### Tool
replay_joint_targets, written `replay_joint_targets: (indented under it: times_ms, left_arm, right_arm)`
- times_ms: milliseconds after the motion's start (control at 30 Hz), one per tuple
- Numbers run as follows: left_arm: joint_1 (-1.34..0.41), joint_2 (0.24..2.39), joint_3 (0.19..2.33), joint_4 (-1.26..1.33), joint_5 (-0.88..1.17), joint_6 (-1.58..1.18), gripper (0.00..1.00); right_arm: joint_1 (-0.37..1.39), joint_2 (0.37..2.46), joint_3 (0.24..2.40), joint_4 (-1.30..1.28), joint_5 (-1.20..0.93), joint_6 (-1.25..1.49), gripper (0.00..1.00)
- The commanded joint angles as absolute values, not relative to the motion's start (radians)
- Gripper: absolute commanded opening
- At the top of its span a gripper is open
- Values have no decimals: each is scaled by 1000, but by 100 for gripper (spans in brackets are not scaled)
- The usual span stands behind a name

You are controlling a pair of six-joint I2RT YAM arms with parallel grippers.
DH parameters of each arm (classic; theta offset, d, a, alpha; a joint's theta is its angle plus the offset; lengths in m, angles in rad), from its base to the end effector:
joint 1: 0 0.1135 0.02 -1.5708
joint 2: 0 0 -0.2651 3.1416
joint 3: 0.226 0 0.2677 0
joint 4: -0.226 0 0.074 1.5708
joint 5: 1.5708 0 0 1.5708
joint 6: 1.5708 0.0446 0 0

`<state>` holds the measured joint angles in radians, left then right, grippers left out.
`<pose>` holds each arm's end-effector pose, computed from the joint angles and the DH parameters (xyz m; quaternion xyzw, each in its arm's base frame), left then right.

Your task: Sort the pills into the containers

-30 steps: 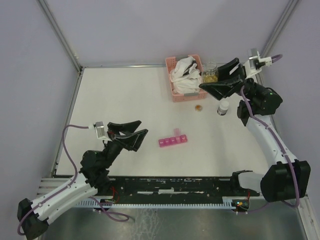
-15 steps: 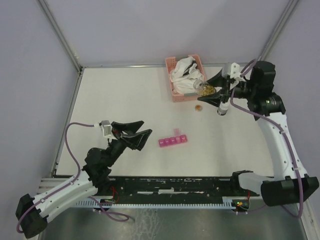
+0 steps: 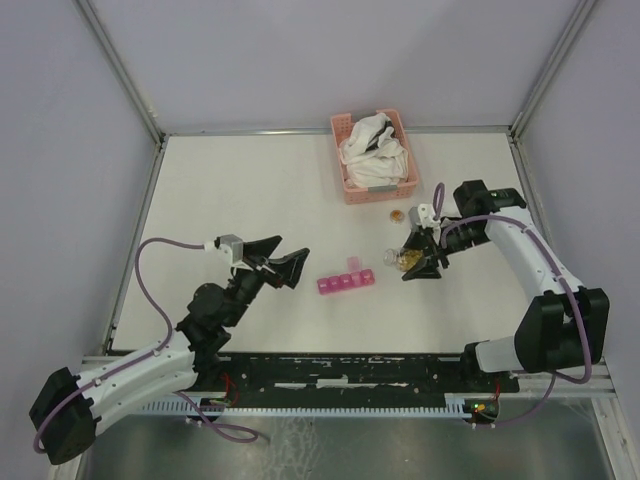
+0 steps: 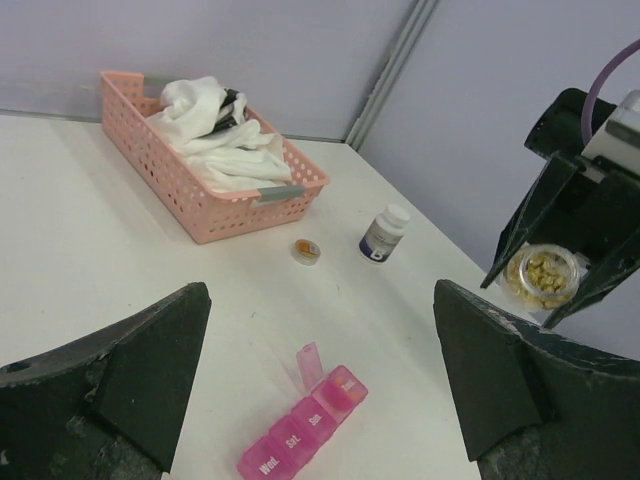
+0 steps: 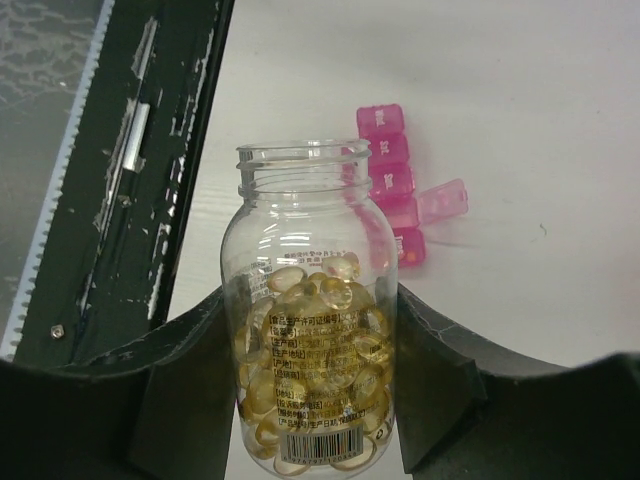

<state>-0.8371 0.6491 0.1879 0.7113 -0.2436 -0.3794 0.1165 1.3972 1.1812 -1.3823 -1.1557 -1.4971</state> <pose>0.1304 -0.1285 0.2404 0.0447 0.6147 -0.3868 0.6859 0.2330 0.0684 0.2853 -0.5996 0.5849 0.4285 0.3389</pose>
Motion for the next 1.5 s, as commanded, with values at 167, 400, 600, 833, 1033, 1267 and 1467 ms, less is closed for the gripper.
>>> replay_joint_targets:
  times_ms: [167,400,600,833,1033,1267,1467]
  left_arm:
    - [-833,650,160,790,-409,-262,99]
    - [-833,713,184,776,-478,-268,99]
    - [-833,683,131,810,-536,-328,99]
    - [-831,663,87,841,-538,-364,99]
    - [-826,687,95,841,-543,-375,99]
    - [-814,700,95,839,-548,-402,99]
    - [-800,754,78,894,-524,-446,99]
  right_arm:
    - [273,1353,1002,-925,-860,-1228,1]
    - [338,1418,996,-835,-773,-1173,1]
    - [389,1468,1021,-786,-665,-1105,1]
    - [421,1538,1065,-777,-591,-1071,1]
    - [461,1573,1079,-777,-534,-1075,1]
    - [488,1615,1098,-781,-507,-1079,1]
    - [501,1642,1108,-775,-474,-1072,1]
